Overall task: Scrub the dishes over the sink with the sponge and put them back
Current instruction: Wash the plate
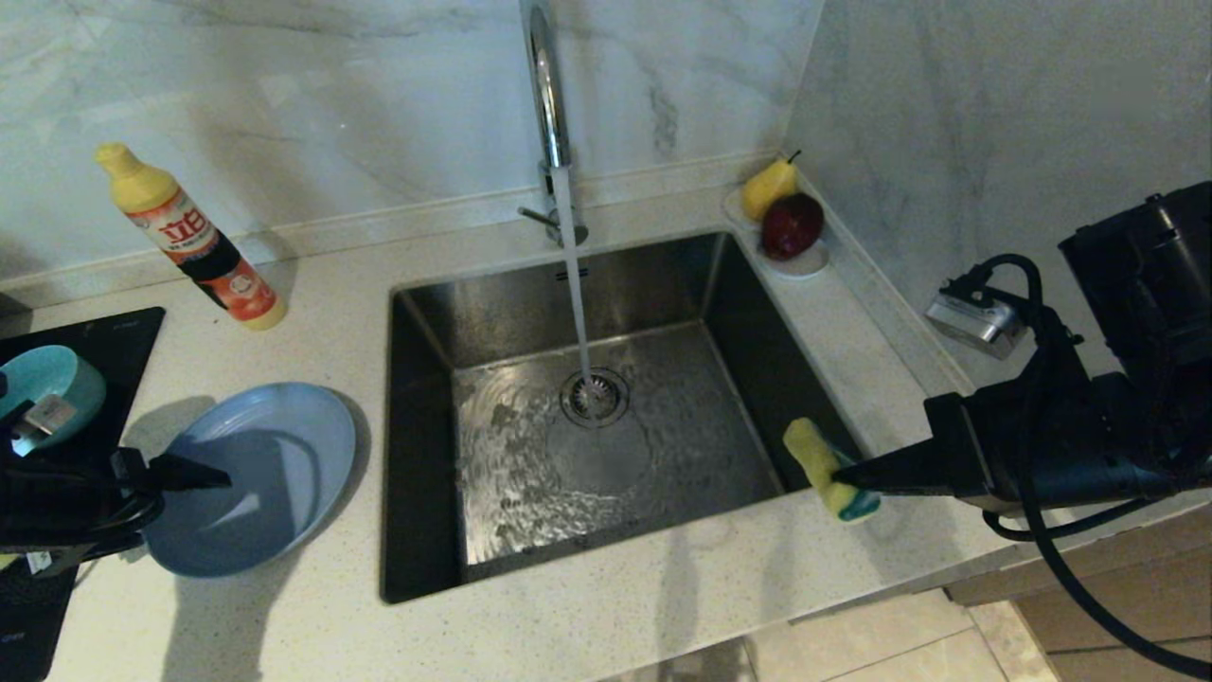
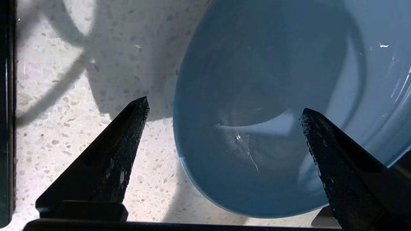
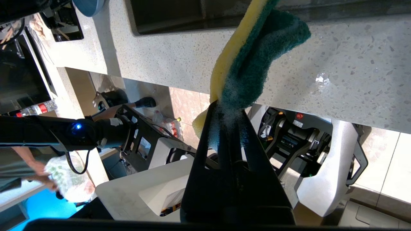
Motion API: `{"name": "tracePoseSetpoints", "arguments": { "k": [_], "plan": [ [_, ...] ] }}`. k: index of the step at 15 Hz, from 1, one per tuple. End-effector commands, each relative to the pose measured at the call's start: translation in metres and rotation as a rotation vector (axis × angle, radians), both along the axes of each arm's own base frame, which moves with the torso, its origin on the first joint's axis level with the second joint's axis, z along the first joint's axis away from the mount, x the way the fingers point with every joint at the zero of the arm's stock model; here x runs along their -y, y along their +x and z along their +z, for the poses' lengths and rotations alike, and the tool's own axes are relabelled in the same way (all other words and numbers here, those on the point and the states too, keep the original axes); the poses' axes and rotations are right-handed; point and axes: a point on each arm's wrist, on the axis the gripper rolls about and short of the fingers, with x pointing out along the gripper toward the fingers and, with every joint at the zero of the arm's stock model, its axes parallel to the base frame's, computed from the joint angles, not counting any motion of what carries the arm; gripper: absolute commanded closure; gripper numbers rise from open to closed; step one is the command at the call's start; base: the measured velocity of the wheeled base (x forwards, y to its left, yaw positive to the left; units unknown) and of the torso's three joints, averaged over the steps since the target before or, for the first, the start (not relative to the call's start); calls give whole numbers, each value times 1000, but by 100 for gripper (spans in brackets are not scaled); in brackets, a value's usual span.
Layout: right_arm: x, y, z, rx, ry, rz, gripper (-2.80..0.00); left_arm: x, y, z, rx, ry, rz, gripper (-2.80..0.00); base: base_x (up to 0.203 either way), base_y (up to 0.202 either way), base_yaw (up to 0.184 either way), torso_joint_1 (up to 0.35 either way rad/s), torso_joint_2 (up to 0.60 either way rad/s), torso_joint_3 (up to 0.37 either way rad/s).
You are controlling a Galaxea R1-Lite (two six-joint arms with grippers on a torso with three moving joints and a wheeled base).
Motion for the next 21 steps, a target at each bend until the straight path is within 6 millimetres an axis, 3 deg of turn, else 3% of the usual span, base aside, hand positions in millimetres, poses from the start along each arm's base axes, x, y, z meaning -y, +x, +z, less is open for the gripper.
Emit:
{"name": "tracePoseSetpoints", "arguments": {
  "k": [1, 16, 21],
  "plan": [
    [0, 1, -2, -10, -1, 0, 0, -1, 2, 0, 6, -8, 3, -280, 0, 0, 0, 0, 0, 0],
    [3, -1, 0, -5, 4, -10, 0, -2, 11, -11, -23, -44, -18, -280, 0, 0, 0, 0, 0, 0],
    [4, 0, -1, -7, 4, -12, 0, -6, 19, 11, -29, 12, 6, -280, 0, 0, 0, 0, 0, 0]
  ]
}}
